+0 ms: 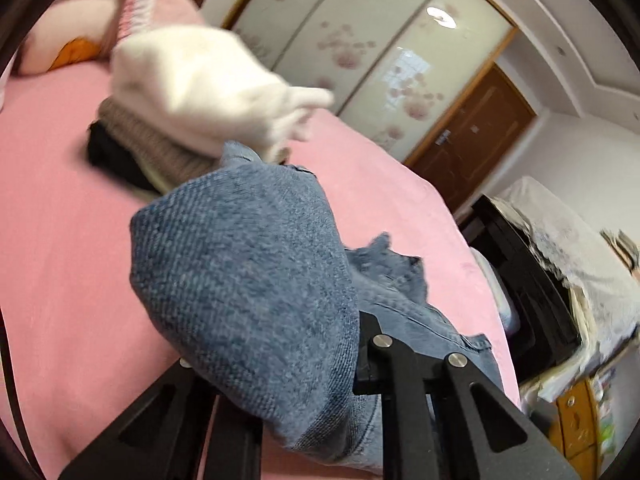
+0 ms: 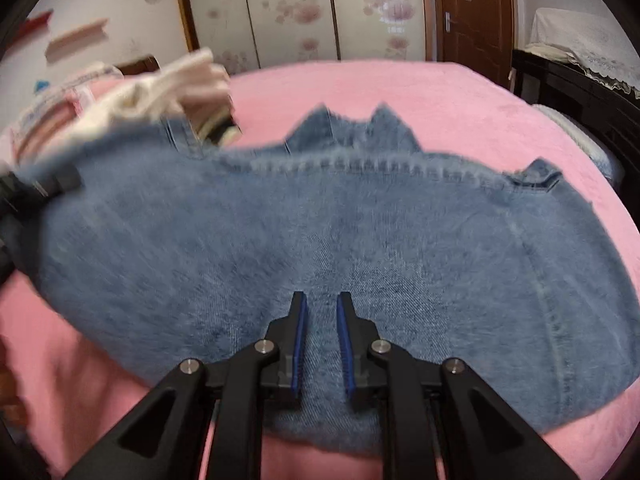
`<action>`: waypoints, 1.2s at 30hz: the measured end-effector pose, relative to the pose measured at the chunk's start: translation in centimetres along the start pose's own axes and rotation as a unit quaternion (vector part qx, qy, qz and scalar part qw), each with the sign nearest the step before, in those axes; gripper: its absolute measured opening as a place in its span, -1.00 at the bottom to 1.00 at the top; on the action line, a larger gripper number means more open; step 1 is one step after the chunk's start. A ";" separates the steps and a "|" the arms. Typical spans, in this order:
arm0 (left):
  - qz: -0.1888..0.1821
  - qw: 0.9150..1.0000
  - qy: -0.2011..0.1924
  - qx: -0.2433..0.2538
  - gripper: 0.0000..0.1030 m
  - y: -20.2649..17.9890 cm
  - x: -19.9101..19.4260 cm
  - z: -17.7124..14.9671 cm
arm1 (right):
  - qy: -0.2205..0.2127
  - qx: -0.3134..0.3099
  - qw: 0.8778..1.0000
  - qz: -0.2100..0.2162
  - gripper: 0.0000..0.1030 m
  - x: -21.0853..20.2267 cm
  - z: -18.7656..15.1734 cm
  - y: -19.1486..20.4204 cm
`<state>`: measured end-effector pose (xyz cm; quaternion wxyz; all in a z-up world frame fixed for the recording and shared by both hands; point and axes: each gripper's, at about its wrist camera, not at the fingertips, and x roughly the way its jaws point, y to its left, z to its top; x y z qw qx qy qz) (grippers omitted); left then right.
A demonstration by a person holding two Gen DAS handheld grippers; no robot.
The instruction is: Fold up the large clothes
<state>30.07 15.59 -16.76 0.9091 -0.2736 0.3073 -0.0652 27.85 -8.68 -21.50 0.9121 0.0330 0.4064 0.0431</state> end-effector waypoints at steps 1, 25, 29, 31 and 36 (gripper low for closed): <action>0.000 1.000 -0.003 0.021 -0.75 -1.2 -0.1 -0.1 | 0.006 0.001 1.000 -0.001 -0.70 0.6 -0.2 0.0; -0.101 0.953 0.015 0.284 -0.75 -26.6 3.1 -8.7 | 0.012 0.221 0.974 0.044 -0.79 -6.4 -3.3 -15.2; -0.099 0.936 0.071 0.330 -0.74 -29.0 6.6 -14.9 | 0.018 0.252 0.967 -0.002 -0.79 -8.7 -6.2 -19.6; -0.083 0.926 0.119 0.348 -0.74 -29.1 8.9 -18.2 | 0.022 0.258 0.966 -0.019 -0.79 -9.3 -7.5 -21.0; -0.056 0.907 0.132 0.395 -0.74 -29.0 10.1 -21.7 | 0.028 0.269 0.963 -0.022 -0.78 -9.2 -8.3 -21.6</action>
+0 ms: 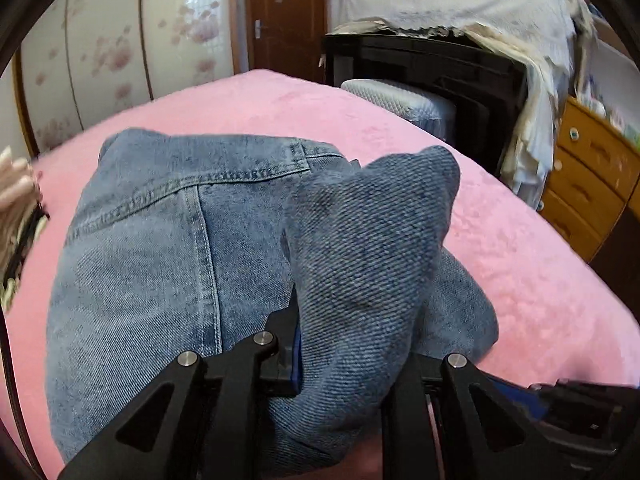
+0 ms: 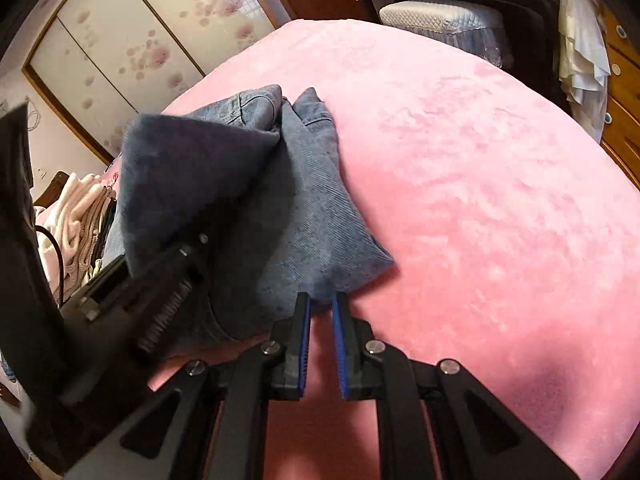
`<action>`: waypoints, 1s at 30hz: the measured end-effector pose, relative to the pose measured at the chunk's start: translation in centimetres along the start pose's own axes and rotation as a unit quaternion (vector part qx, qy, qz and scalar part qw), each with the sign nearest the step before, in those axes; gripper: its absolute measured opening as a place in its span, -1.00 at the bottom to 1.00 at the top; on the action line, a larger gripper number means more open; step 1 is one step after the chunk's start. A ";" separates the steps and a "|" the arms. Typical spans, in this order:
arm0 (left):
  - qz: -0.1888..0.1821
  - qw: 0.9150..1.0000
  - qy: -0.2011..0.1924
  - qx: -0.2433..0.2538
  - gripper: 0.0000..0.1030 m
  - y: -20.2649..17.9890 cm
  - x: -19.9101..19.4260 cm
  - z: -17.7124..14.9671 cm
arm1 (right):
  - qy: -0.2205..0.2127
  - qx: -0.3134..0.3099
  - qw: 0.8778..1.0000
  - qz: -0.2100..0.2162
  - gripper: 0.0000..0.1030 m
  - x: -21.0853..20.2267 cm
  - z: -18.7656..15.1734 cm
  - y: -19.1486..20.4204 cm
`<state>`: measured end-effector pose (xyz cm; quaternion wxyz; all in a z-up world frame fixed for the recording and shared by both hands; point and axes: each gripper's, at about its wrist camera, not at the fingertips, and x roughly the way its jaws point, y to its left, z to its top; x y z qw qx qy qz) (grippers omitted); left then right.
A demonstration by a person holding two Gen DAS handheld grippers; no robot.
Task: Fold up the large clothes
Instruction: 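Fold the lifted side over the jacket with the left gripper and press down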
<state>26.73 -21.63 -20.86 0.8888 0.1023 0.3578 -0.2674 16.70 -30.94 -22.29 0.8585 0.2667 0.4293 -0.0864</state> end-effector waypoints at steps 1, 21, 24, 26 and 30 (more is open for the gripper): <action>-0.005 1.000 0.004 -0.005 -0.74 0.2 -0.1 0.2 | 0.001 0.001 1.000 0.003 -0.78 0.1 -0.1 0.1; -0.035 0.999 0.034 0.012 0.45 -1.2 -3.3 3.6 | -0.012 -0.007 1.000 0.014 -0.78 -1.8 0.6 -0.4; -0.029 0.999 0.023 0.031 0.60 -2.0 -5.2 4.0 | -0.020 -0.015 1.000 0.014 -0.78 -2.9 0.8 0.1; -0.023 0.999 0.016 0.038 0.72 -2.3 -6.7 4.2 | -0.024 -0.018 0.999 0.015 -0.78 -3.4 0.9 0.3; -0.012 0.999 0.011 0.045 0.77 -2.3 -8.9 4.4 | -0.026 -0.024 0.999 0.019 -0.78 -4.3 0.8 0.9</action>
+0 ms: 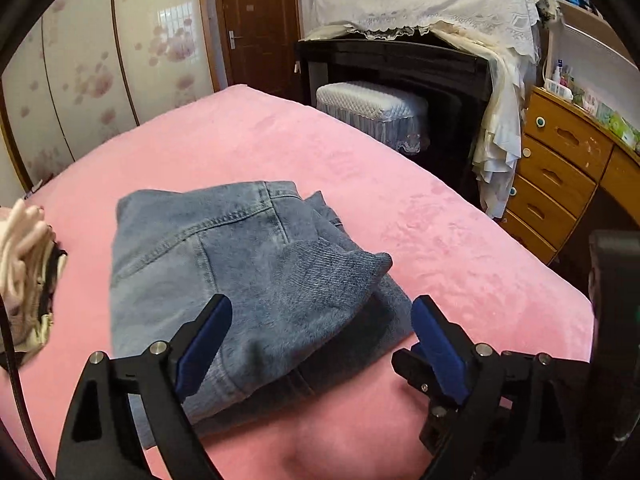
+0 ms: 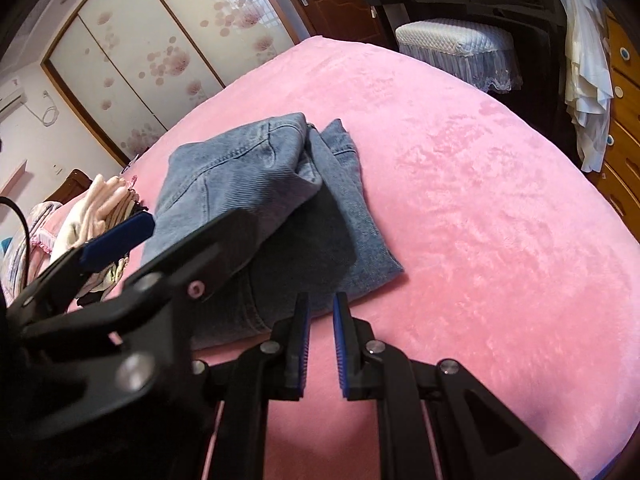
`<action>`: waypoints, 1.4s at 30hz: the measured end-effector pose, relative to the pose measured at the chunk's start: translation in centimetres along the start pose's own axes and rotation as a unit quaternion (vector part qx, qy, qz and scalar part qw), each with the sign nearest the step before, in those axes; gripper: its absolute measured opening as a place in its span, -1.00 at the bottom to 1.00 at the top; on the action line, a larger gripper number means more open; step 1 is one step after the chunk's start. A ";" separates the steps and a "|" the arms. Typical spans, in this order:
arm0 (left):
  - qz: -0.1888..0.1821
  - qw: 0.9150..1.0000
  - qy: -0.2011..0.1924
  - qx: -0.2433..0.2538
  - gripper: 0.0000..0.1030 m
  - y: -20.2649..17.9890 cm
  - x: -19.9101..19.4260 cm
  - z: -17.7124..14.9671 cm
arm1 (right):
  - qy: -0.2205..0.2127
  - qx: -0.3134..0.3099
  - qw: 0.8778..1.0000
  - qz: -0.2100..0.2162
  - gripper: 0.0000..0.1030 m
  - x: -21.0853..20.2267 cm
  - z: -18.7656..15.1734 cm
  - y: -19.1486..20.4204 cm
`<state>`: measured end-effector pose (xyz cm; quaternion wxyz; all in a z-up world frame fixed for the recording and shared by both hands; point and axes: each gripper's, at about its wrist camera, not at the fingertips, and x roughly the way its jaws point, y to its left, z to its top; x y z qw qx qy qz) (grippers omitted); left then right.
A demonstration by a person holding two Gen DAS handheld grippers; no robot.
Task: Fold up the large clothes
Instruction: 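Fold the lifted side over the jacket with the left gripper and press down, then open both grippers and straighten the folded denim bundle on the bed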
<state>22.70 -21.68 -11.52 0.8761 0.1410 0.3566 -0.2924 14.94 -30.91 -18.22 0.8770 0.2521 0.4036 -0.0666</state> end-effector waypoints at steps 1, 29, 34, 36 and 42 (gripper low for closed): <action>0.002 1.000 0.000 -0.001 0.78 0.1 -0.6 -0.1 | 0.000 -0.001 1.000 0.001 -0.78 -0.1 -0.1 0.1; 0.095 0.961 0.039 -0.255 0.98 21.0 -1.5 -8.4 | 0.096 0.009 0.993 0.074 0.10 6.7 8.6 1.8; 0.090 0.970 0.051 -0.220 0.98 19.3 1.1 -7.2 | 0.097 -0.032 0.991 0.085 -0.50 7.3 10.0 2.8; 0.091 0.972 0.042 -0.210 0.98 18.3 1.3 -6.7 | 0.049 -0.081 0.992 0.082 -0.54 5.0 10.1 3.9; 0.066 0.978 0.036 -0.197 0.99 15.0 2.9 -7.2 | 0.010 -0.116 0.993 0.028 -0.56 4.3 7.1 1.1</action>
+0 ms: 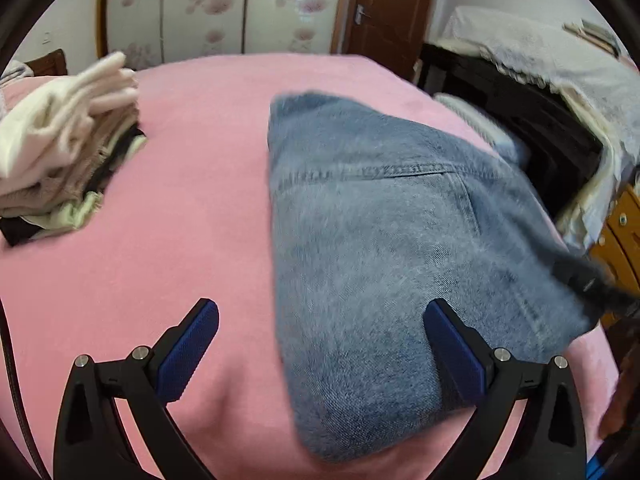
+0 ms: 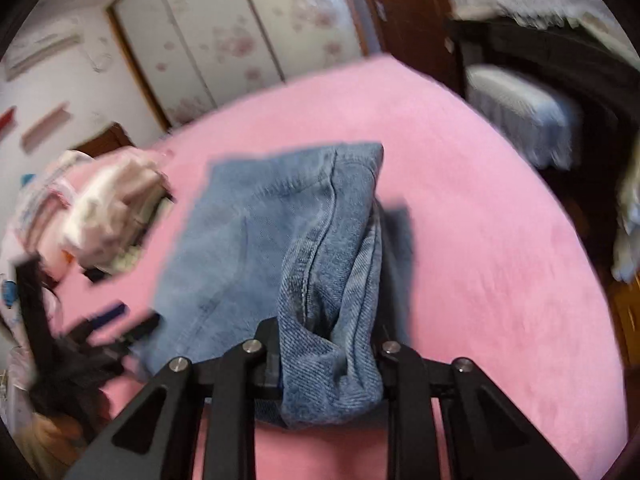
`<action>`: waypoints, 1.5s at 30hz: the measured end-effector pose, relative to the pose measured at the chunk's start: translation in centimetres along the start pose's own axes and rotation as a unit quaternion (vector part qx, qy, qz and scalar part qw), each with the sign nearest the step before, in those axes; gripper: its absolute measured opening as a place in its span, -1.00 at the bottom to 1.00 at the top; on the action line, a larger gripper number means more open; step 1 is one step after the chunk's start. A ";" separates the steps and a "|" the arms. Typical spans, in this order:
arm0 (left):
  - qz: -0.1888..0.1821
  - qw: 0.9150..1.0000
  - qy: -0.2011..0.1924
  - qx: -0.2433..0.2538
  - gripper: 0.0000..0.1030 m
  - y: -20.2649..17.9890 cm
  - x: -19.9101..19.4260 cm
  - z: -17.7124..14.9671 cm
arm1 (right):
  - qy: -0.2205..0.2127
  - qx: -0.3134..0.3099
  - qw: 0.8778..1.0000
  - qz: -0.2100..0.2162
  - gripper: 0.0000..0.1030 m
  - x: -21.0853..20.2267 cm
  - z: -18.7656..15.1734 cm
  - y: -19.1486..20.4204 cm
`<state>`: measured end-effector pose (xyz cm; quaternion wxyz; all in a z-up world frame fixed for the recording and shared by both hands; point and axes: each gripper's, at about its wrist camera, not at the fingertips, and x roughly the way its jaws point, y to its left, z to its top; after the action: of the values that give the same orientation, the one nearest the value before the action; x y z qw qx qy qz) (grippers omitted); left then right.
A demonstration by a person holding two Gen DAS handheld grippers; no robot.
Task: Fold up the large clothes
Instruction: 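Open both grippers and straighten the folded denim bundle on the bed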
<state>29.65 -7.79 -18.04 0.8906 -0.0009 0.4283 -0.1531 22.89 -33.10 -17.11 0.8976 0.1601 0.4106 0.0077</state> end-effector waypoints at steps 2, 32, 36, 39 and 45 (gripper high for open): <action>0.000 1.000 0.010 0.007 0.99 -0.8 0.8 -1.0 | 0.027 0.024 0.999 -0.011 -0.55 2.0 -2.1 -1.7; -0.008 1.000 -0.008 0.007 0.99 -1.2 0.7 -2.2 | 0.002 -0.016 0.998 -0.066 -1.00 1.9 -4.4 -0.4; -0.020 1.000 -0.012 -0.008 0.99 -0.6 0.9 -2.6 | 0.000 0.029 0.999 -0.038 -1.00 1.6 -4.6 -1.6; -0.029 0.999 0.001 -0.024 0.99 -0.1 1.0 -2.2 | 0.005 0.045 0.999 -0.026 -1.00 1.4 -4.3 -2.0; -0.014 1.000 0.010 -0.021 0.99 -0.2 0.2 -1.8 | 0.005 0.020 0.999 -0.029 -1.00 -0.7 -4.1 -0.9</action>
<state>28.37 -7.81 -19.30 0.8839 -0.0240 0.4401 -0.1563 19.26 -32.93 -19.33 0.8921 0.1662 0.4194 -0.0258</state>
